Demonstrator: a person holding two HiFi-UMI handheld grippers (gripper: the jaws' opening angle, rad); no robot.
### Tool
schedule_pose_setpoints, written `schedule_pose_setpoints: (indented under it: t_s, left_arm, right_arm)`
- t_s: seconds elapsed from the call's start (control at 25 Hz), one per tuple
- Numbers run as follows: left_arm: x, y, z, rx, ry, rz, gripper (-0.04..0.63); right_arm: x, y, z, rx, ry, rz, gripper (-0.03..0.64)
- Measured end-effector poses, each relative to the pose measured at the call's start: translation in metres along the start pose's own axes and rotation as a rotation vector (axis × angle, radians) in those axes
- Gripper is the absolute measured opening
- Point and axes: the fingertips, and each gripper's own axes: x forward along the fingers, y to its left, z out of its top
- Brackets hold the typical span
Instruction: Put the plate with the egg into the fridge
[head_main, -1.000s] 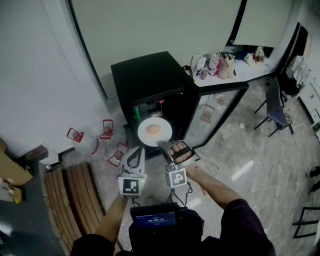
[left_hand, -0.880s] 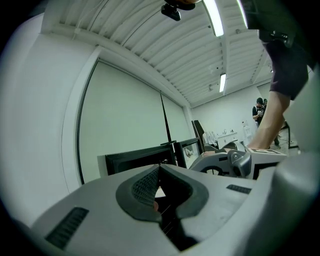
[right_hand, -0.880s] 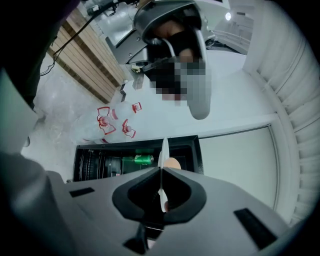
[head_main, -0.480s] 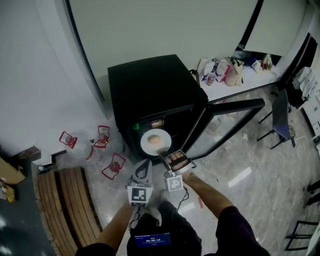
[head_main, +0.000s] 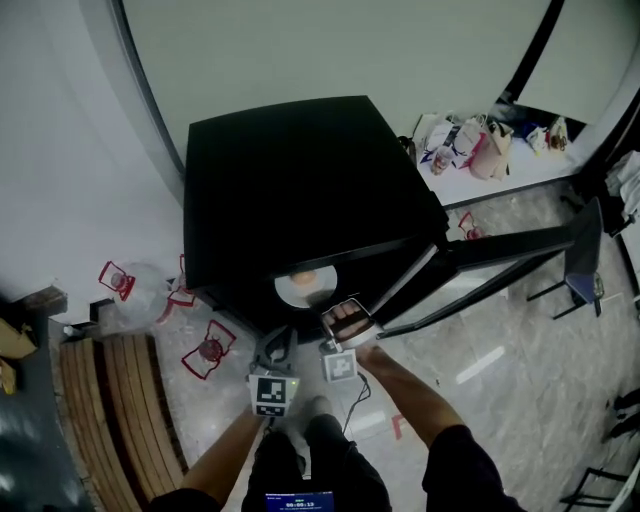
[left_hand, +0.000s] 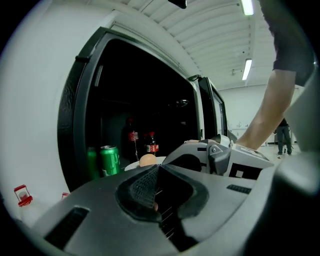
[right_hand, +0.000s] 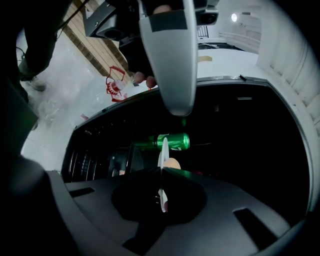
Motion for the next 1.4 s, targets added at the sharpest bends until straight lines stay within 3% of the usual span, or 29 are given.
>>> schedule_pose_setpoints:
  t_s: [0.64,0.84,0.92,1.04,1.24,1.4]
  left_arm:
    - [0.036,0.016,-0.020,-0.013,0.035,0.041,0.010]
    - [0.036,0.012,-0.020,-0.022,0.044,0.041,0.009]
    - [0.033,0.014,-0.020,-0.025,0.046,0.047,0.011]
    - [0.026,0.014,-0.020,-0.033,0.057,0.048,0.009]
    - [0.017,0.008,-0.021,-0.041,0.078,0.039,0.009]
    - [0.011,0.006,-0.018,-0.038,0.080,0.048,0.011]
  right_arm:
    - [0.044,0.028,-0.014,0.011,-0.016,0.108,0.023]
    - [0.042,0.055,-0.012,0.127,-0.006,0.304,0.026]
    - [0.037,0.061,-0.011,0.184,-0.002,0.393,0.057]
    - [0.039,0.059,-0.015,0.220,0.022,0.425,0.126]
    - [0.038,0.063,-0.020,0.219,0.046,0.510,0.130]
    - [0.029,0.044,-0.017,0.207,0.025,0.428,0.130]
